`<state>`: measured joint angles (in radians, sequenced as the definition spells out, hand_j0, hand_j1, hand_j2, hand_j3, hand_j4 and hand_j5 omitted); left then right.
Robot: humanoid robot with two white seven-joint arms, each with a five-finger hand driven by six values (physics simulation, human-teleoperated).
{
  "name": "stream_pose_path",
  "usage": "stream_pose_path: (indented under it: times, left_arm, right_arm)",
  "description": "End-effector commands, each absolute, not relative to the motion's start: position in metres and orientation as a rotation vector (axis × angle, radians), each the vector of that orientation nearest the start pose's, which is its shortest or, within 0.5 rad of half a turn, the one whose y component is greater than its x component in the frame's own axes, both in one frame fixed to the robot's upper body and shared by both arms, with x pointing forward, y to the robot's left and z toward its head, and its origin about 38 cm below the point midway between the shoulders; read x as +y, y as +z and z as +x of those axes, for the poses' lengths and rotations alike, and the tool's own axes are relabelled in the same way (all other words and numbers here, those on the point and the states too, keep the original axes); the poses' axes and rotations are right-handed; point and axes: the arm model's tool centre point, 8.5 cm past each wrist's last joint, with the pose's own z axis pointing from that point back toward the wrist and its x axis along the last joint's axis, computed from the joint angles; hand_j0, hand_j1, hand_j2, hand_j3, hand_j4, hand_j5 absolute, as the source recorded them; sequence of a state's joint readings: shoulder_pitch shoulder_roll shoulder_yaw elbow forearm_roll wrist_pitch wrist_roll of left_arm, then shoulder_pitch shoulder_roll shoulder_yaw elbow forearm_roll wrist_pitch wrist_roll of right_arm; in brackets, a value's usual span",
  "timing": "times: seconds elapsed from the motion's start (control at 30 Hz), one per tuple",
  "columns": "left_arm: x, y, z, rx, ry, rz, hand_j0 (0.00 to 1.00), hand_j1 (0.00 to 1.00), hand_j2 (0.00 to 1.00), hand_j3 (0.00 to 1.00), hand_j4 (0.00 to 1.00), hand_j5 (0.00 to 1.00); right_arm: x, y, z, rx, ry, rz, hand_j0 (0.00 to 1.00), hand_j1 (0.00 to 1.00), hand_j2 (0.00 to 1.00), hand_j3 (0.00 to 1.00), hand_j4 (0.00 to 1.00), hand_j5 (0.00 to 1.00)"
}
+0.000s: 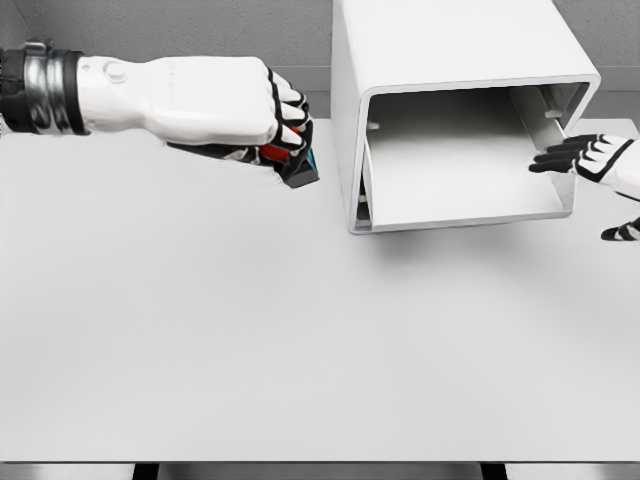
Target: Slide open multi-storey tabletop storage cabinets and put open load switch and slide close multi-storey tabletop storage cabinets
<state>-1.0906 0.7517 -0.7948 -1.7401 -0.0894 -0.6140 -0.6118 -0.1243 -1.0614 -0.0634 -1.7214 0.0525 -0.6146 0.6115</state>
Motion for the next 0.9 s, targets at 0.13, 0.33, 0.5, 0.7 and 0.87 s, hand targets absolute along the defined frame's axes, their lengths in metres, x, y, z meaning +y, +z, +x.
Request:
stream_pose_path:
  times: [0.13,0.33,0.5,0.7,0.87]
  left_arm:
    - [0.118,0.396,0.389,1.981,2.348,-0.231,0.35,0.35,0.35,0.35,0.35,0.35]
    - [0.067,0.396,0.386,1.94,2.259,-0.24,0.35,0.35,0.35,0.35,0.35,0.35]
    - [0.026,0.382,0.393,1.882,2.261,-0.287,0.35,0.35,0.35,0.35,0.35,0.35]
    - [0.016,0.378,0.395,1.838,2.269,-0.34,0.35,0.35,0.35,0.35,0.35,0.35]
    - [0.002,0.36,0.414,1.749,2.345,-0.456,0.35,0.35,0.35,0.35,0.35,0.35]
  right_arm:
    - [-0.441,0.339,0.322,-1.606,1.729,-0.62,1.0,1.0,1.0,1.0,1.0,1.0]
    - [-0.452,0.299,0.303,-1.486,1.717,-0.533,1.0,1.0,1.0,1.0,1.0,1.0]
    - [-0.446,0.247,0.288,-1.331,1.782,-0.421,1.0,1.0,1.0,1.0,1.0,1.0]
    - [-0.433,0.221,0.287,-1.278,1.836,-0.344,0.99,0.99,0.99,0.99,0.99,0.99]
    - [-0.425,0.225,0.294,-1.303,1.851,-0.344,0.66,0.66,0.66,0.66,0.66,0.66]
